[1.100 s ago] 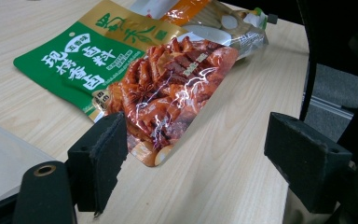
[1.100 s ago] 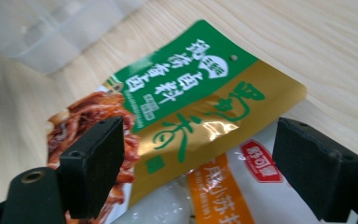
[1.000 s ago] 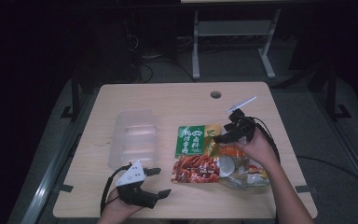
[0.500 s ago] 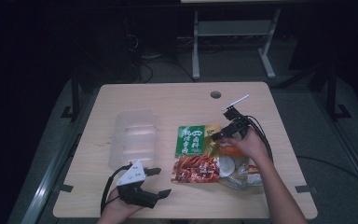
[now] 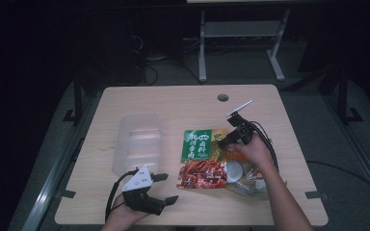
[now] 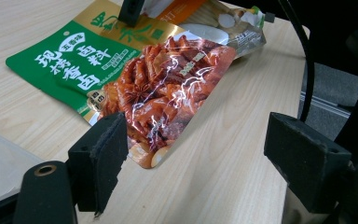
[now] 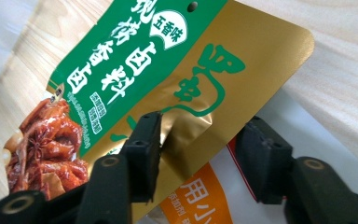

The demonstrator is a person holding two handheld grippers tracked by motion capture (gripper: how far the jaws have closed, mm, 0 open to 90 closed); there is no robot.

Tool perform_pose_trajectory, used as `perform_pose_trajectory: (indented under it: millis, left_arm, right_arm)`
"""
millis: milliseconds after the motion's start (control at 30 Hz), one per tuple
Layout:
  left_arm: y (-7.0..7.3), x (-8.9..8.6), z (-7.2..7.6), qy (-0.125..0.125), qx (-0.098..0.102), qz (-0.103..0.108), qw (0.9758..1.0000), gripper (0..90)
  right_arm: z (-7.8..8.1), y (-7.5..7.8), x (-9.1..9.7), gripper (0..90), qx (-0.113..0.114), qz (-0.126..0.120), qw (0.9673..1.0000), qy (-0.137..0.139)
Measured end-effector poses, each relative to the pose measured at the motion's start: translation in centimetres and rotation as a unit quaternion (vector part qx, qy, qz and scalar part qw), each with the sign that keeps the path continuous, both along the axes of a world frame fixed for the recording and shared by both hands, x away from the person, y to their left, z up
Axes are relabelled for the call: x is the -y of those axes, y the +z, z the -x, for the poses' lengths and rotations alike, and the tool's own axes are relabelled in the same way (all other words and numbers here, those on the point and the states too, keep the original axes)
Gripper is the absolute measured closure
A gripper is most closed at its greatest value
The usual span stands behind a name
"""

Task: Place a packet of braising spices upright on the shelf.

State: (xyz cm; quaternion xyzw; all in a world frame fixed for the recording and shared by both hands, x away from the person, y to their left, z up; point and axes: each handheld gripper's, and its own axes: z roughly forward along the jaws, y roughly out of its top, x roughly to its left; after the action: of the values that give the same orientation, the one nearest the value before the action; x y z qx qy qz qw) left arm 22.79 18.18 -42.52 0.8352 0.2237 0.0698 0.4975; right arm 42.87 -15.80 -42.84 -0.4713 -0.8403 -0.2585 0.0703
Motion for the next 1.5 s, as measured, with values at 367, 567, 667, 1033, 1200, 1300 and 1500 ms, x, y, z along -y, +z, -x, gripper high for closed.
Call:
perform_pose_trajectory:
  millis: [367, 567, 667, 1033, 1200, 1300, 1500]
  left_arm:
    - [0.0, -0.1, 0.0, 0.006, -0.002, 0.005, 1.0, 22.5]
    - [0.4, -0.1, 0.0, 0.004, -0.01, 0.011, 0.9999, 22.4]
    - [0.5, 0.1, -0.2, 0.007, -0.022, 0.026, 0.9994, 22.4]
    - [1.6, 1.9, -1.9, 0.017, -0.025, 0.035, 0.9989, 22.4]
    - [1.9, 3.1, -2.5, 0.048, -0.024, 0.032, 0.9981, 22.4]
    - [2.0, 4.2, -3.3, 0.06, -0.022, 0.034, 0.9974, 22.3]
    - [1.6, 6.1, -5.6, 0.081, -0.046, 0.036, 0.9949, 21.2]
  right_arm:
    - [0.7, 0.4, 0.2, 86.7, 0.027, -0.03, 0.9988, 0.028]
    - [1.5, 1.7, 0.0, 89.7, 0.062, -0.042, 0.9958, 0.053]
    - [2.1, 2.2, 0.0, 89.8, 0.078, -0.053, 0.9938, 0.059]
    - [5.1, 6.2, 1.0, 90.0, 0.164, -0.102, 0.978, 0.079]
    - [6.7, 7.9, 1.6, 90.0, 0.205, -0.112, 0.9681, 0.09]
    - [8.6, 9.4, 2.3, 90.0, 0.24, -0.118, 0.9588, 0.096]
    - [11.2, 10.6, 3.3, 90.0, 0.282, -0.112, 0.9474, 0.102]
